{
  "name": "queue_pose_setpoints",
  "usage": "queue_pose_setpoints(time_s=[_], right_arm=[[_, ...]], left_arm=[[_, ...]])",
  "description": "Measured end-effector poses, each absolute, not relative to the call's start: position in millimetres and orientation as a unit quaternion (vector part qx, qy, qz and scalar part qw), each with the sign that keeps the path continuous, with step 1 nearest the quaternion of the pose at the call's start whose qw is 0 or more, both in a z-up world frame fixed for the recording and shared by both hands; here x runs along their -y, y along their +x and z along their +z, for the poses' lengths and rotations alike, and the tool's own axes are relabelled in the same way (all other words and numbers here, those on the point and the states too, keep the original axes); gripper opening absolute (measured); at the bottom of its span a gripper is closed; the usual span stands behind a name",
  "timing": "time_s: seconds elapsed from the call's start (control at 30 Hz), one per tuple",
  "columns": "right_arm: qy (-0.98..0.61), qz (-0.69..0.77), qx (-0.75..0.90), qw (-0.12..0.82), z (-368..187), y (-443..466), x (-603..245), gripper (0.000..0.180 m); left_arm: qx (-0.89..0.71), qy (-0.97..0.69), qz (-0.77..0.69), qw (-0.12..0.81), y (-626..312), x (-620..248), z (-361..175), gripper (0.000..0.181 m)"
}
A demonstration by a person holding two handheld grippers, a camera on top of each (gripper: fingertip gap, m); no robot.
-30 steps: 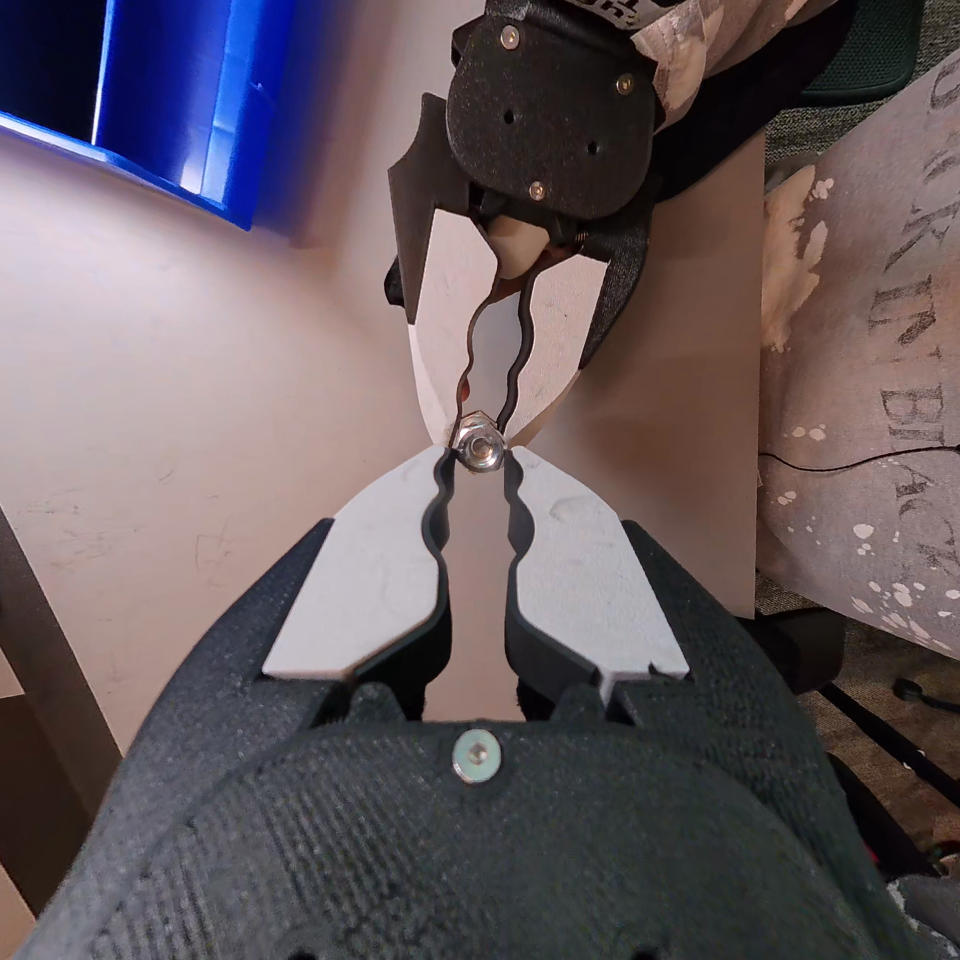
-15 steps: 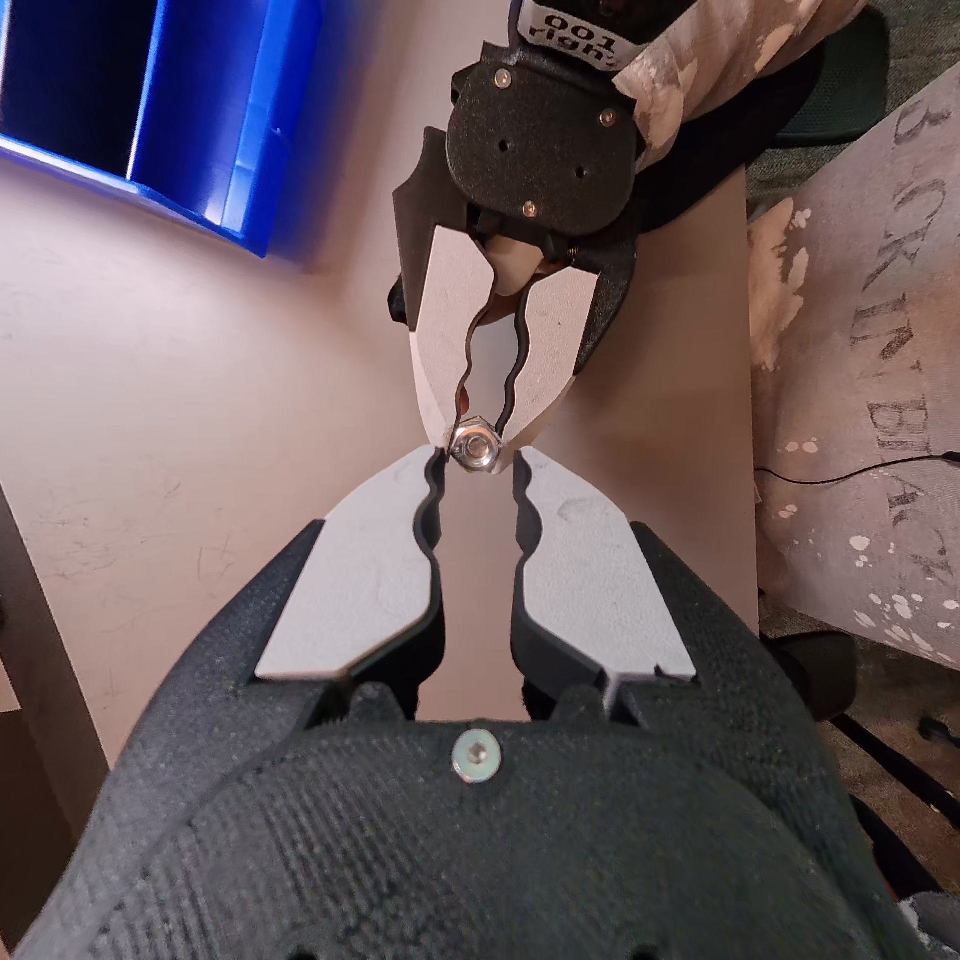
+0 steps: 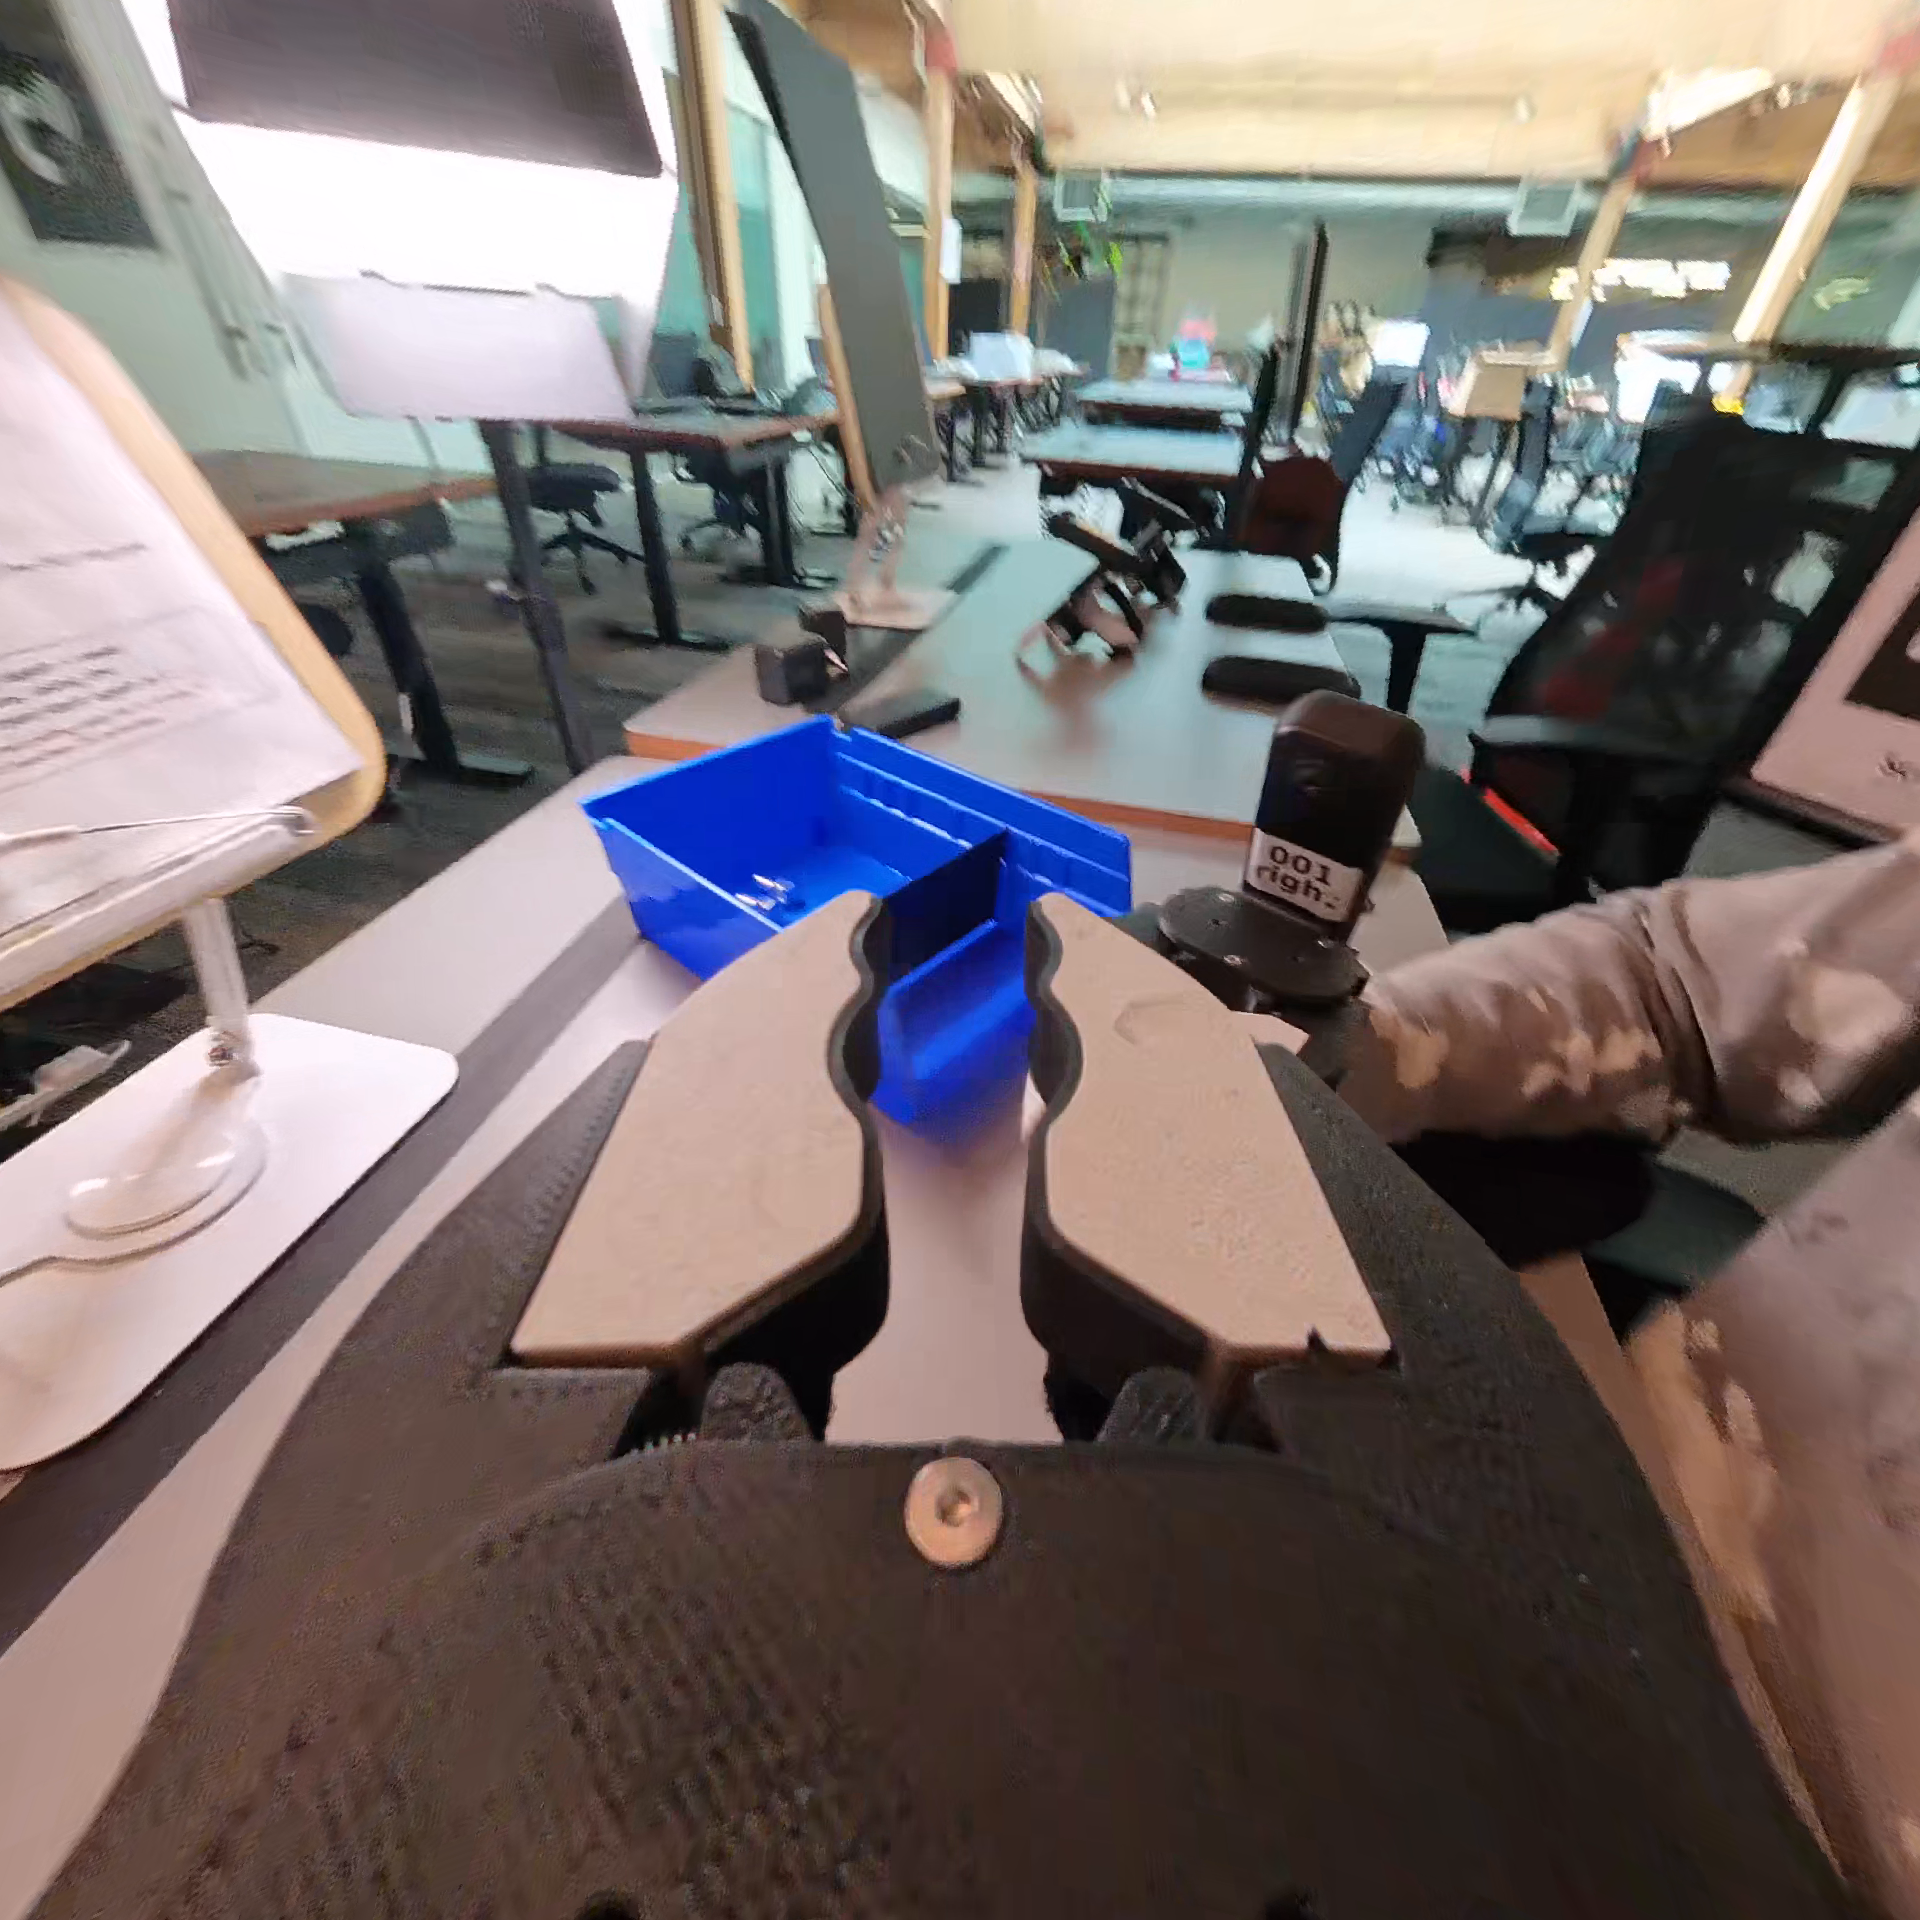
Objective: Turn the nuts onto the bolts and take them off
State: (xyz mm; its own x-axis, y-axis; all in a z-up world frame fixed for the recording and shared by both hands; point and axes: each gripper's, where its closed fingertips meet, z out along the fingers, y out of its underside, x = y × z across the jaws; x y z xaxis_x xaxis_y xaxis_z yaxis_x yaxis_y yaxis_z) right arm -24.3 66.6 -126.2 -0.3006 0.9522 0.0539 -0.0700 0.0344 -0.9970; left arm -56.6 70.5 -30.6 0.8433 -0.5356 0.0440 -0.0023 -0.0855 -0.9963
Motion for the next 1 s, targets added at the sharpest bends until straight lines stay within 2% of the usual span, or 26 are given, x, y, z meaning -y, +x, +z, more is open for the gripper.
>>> queue_pose_setpoints(time_s=[0.4, 1.0], right_arm=[[-0.367, 0.572, 0.559, 0.475, -58, -65, -70, 0.019], [-0.382, 0.584, 0.546, 0.463, -77, -75, -74, 0.019]], left_arm=[[-0.136, -0.641, -0.227, 0.721, -93, -59, -15, 0.025], [-0.133, -0.615, -0.272, 0.728, -83, -70, -26, 0.022]])
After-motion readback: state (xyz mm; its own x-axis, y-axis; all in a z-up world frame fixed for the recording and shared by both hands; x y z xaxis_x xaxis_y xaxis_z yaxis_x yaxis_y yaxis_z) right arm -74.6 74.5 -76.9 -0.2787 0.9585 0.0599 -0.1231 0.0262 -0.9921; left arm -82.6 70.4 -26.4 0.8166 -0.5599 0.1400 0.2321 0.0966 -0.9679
